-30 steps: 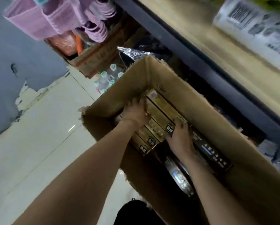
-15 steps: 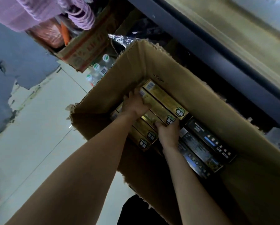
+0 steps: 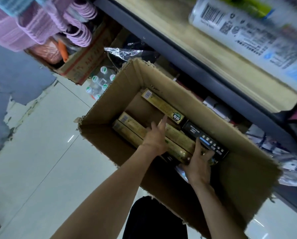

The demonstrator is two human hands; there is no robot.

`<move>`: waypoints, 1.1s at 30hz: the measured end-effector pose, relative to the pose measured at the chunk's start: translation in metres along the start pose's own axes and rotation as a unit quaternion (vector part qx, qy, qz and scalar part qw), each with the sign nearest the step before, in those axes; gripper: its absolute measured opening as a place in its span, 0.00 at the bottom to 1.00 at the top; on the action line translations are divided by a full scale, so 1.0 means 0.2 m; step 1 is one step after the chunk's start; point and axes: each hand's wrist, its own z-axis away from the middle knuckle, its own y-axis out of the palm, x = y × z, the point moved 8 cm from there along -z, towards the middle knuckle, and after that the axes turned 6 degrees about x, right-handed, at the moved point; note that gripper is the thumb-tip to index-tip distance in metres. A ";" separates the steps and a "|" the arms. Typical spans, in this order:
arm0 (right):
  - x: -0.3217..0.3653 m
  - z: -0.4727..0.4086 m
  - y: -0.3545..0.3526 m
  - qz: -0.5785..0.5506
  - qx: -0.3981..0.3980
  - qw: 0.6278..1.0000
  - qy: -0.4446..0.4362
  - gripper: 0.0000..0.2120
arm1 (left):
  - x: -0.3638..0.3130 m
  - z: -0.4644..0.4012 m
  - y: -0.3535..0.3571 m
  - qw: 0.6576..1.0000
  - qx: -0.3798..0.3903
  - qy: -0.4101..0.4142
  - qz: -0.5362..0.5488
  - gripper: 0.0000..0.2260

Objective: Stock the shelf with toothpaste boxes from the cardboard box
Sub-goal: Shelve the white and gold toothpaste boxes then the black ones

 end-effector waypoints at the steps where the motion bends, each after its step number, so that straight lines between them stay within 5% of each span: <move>1: -0.01 -0.02 -0.01 0.023 -0.009 1.000 0.001 0.54 | -0.01 -0.02 0.02 0.999 -0.002 0.001 -0.037 0.48; 9: 0.02 0.27 -0.27 0.117 -0.037 0.992 -0.036 0.45 | -0.07 0.21 -0.08 0.987 -0.073 0.088 -0.115 0.41; 13: 0.08 0.74 -0.61 0.195 -0.047 0.976 -0.079 0.42 | -0.23 0.63 -0.16 0.932 -0.134 0.214 -0.261 0.47; 16: 0.14 1.11 -0.85 0.246 -0.072 0.959 -0.123 0.42 | -0.40 1.02 -0.23 0.890 -0.142 0.350 -0.254 0.45; 20: 0.26 1.48 -1.13 0.274 -0.135 0.933 -0.189 0.41 | -0.57 1.45 -0.40 0.904 -0.136 0.363 -0.181 0.47; 22: 0.27 1.62 -1.24 0.215 -0.165 0.941 -0.205 0.43 | -0.61 1.64 -0.50 0.919 -0.170 0.333 -0.124 0.46; 25: 0.18 1.85 -1.37 -0.056 -0.239 0.949 -0.199 0.42 | -0.61 1.82 -0.55 0.952 -0.175 0.248 0.047 0.45; 29: 0.15 2.07 -1.22 -0.436 -0.129 0.867 -0.203 0.32 | -0.65 2.01 -0.50 0.944 -0.149 0.226 0.189 0.46; 33: 0.14 2.20 -1.16 -0.536 -0.130 0.808 -0.208 0.37 | -0.81 2.19 -0.46 0.936 -0.125 0.270 0.187 0.45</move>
